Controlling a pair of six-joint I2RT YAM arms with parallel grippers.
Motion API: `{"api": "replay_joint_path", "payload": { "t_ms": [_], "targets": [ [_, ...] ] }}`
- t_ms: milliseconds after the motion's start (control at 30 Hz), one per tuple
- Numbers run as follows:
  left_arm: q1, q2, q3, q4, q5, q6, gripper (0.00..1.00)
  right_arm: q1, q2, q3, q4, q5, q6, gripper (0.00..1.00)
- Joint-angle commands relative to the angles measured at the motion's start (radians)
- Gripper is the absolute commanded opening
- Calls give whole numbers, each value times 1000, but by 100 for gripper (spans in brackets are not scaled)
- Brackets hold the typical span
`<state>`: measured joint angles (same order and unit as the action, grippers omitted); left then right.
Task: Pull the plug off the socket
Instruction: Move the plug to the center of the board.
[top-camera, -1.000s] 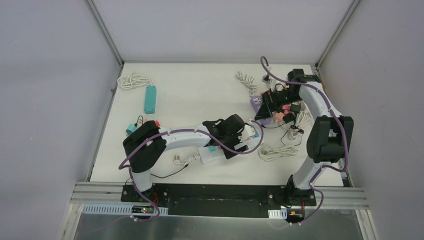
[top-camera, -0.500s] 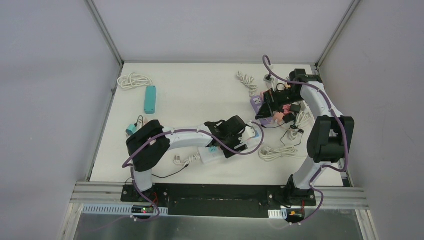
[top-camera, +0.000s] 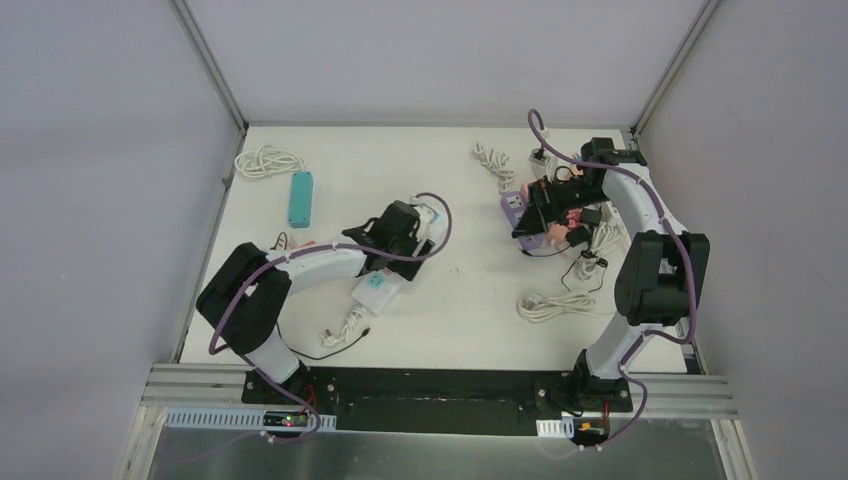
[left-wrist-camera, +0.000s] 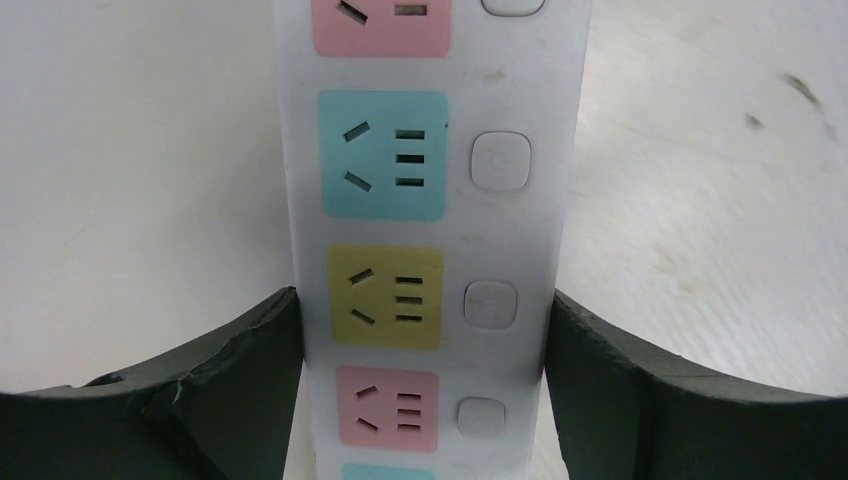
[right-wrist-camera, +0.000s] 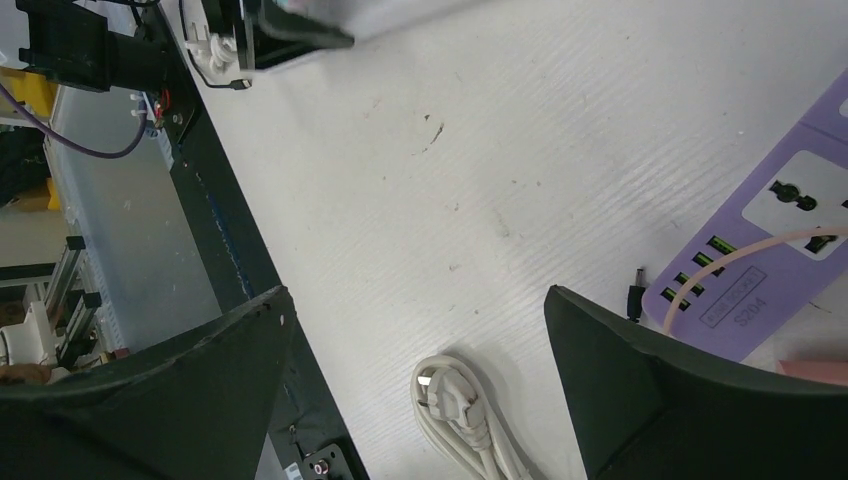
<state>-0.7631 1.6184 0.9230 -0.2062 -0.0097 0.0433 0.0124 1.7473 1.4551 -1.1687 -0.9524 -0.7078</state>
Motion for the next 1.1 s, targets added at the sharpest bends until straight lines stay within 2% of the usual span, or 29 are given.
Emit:
{"api": "replay_joint_path", "payload": {
  "t_ms": [0,200,367,533,567,667,767,900,1067],
  "targets": [
    [87,-87,-18,163,-202,-158,0,-6,-29,21,25,-38,1,100],
    [271,-2,85,102,-361,-258,0,-9,-41,13,37,-37,8,100],
    [384,82,165,57,-540,-322,0,-10,-45,12,43,-33,18,100],
    [432,158,235,57,-562,-303,0,-9,-43,8,49,-26,25,100],
    [438,178,256,44,-580,-309,3,-10,-41,8,50,-25,25,100],
    [454,223,306,8,-582,-336,24,-9,-47,8,50,-22,27,100],
    [455,237,324,9,-569,-334,48,-9,-53,8,54,-23,31,100],
    [456,228,328,3,-555,-329,63,-9,-53,7,54,-25,34,100],
    [456,180,313,-8,-553,-320,77,-10,-58,6,55,-25,36,100]
  ]
}}
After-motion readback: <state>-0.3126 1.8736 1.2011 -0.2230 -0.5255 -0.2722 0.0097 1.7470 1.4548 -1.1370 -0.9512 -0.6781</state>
